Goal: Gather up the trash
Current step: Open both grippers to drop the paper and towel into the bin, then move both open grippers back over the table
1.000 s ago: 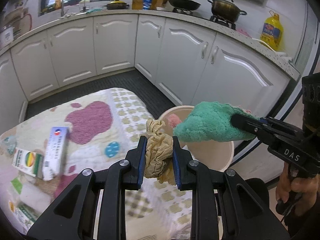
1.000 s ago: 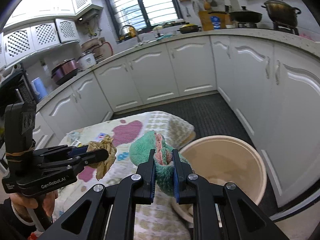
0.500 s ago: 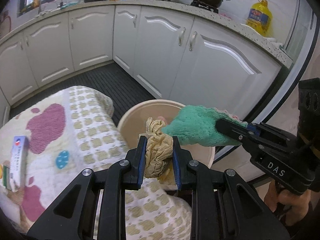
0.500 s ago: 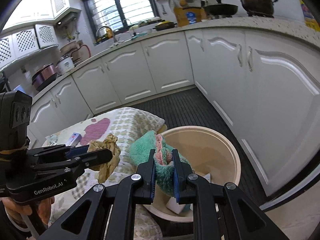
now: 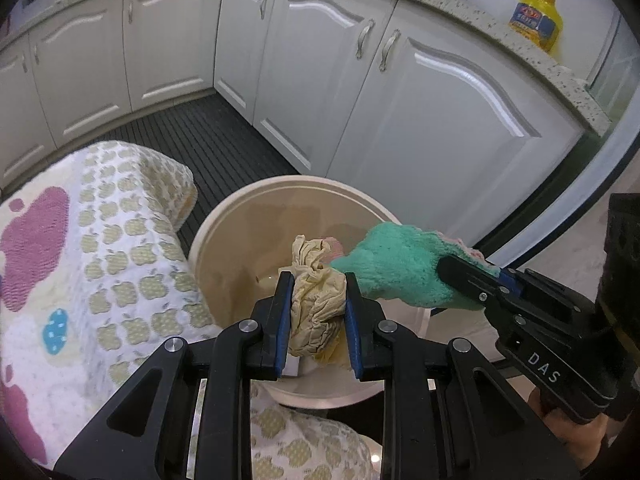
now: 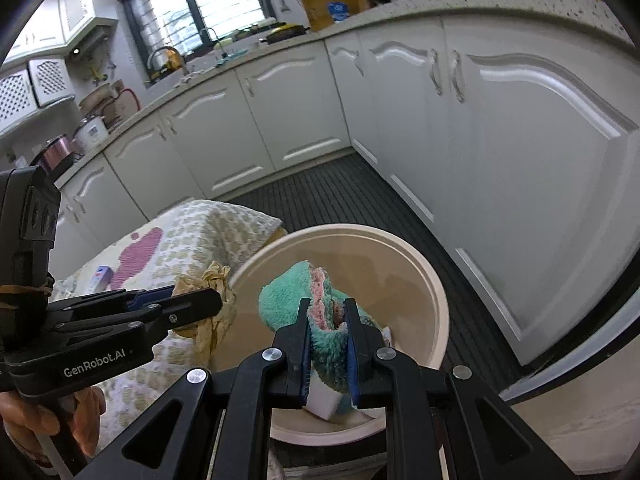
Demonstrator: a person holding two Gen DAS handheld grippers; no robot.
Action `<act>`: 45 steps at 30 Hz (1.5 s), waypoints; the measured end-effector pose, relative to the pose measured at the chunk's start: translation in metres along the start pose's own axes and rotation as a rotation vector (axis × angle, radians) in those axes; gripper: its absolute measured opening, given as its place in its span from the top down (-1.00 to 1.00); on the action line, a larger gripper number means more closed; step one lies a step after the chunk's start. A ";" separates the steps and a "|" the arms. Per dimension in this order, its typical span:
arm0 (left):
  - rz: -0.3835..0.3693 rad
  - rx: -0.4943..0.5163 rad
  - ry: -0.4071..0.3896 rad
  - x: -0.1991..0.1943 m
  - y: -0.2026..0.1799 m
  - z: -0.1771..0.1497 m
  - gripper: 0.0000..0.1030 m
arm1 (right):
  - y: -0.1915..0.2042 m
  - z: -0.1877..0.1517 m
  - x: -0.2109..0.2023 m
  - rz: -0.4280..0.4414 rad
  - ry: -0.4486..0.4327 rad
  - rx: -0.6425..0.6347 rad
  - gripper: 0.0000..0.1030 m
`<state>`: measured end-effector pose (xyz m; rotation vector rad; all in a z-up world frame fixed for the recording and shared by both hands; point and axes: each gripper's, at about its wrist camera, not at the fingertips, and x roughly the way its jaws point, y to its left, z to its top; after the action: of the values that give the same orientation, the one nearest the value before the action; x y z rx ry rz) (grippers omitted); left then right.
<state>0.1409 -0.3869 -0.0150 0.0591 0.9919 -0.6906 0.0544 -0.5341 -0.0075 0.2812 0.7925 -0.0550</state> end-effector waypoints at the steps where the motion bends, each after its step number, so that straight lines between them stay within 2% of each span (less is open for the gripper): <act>1: -0.001 -0.003 0.005 0.004 0.000 0.000 0.59 | -0.001 0.000 0.002 -0.006 0.005 0.004 0.74; 8: 0.021 -0.018 0.042 0.027 0.004 0.001 0.57 | -0.007 -0.002 0.025 -0.028 0.056 0.017 0.74; 11: 0.019 -0.016 0.058 0.033 0.004 0.000 0.49 | -0.006 -0.004 0.034 -0.045 0.071 0.020 0.74; 16: 0.029 -0.016 0.063 0.035 0.003 -0.001 0.07 | -0.008 -0.005 0.040 -0.056 0.098 0.038 0.51; 19: 0.028 -0.017 0.056 0.031 0.004 -0.002 -0.01 | -0.008 -0.004 0.037 -0.062 0.089 0.035 0.46; 37: 0.086 -0.021 -0.029 -0.015 0.017 -0.017 -0.02 | 0.020 -0.003 0.009 -0.076 0.032 -0.009 0.17; 45: 0.102 -0.041 -0.071 -0.038 0.022 -0.024 -0.02 | 0.039 -0.001 -0.001 -0.076 0.010 -0.042 0.16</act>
<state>0.1224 -0.3419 -0.0042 0.0489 0.9284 -0.5752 0.0591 -0.4965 0.0017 0.2114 0.8134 -0.1086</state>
